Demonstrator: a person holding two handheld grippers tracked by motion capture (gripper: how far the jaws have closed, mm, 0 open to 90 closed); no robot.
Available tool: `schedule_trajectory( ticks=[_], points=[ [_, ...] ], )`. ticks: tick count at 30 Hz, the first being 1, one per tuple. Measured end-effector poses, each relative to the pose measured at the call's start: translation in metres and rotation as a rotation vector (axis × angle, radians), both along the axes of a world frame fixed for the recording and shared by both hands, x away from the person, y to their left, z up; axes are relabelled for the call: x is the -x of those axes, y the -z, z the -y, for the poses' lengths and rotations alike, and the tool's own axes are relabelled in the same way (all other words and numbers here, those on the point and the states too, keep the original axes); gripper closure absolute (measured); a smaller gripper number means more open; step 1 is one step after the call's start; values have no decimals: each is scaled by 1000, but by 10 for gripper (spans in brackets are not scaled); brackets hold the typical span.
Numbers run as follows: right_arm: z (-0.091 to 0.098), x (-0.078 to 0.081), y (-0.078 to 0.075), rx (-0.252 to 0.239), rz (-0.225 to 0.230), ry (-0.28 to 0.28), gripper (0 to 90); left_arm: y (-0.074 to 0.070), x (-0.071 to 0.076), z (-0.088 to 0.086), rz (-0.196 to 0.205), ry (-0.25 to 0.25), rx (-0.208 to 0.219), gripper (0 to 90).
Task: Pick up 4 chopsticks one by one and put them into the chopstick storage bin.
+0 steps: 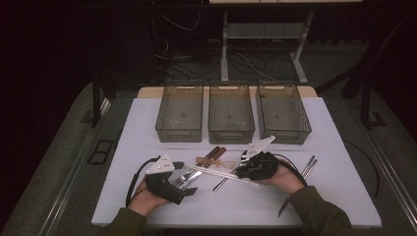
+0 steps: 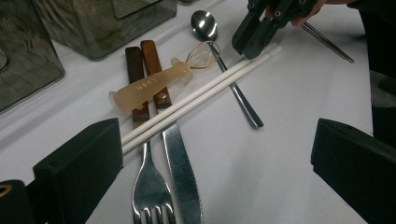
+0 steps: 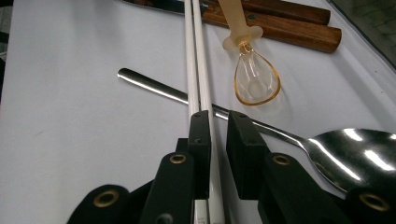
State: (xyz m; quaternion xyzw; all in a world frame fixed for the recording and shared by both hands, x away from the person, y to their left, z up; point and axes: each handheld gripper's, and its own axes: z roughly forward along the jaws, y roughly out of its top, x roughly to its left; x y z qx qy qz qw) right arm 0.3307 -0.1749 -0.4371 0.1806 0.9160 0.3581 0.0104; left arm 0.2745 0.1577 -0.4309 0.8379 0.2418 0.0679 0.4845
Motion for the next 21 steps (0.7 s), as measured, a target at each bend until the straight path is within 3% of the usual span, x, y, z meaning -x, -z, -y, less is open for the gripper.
schedule_trajectory(
  ticks=[7, 21],
  points=[
    [-2, 1, 2, -1, -20, 8, 797, 0, 0, 0, 0, 0, -1, 8],
    [-3, -1, 6, 39, 0, -10, 793, 0, 0, 0, 0, 0, 1, 8]
  ],
)
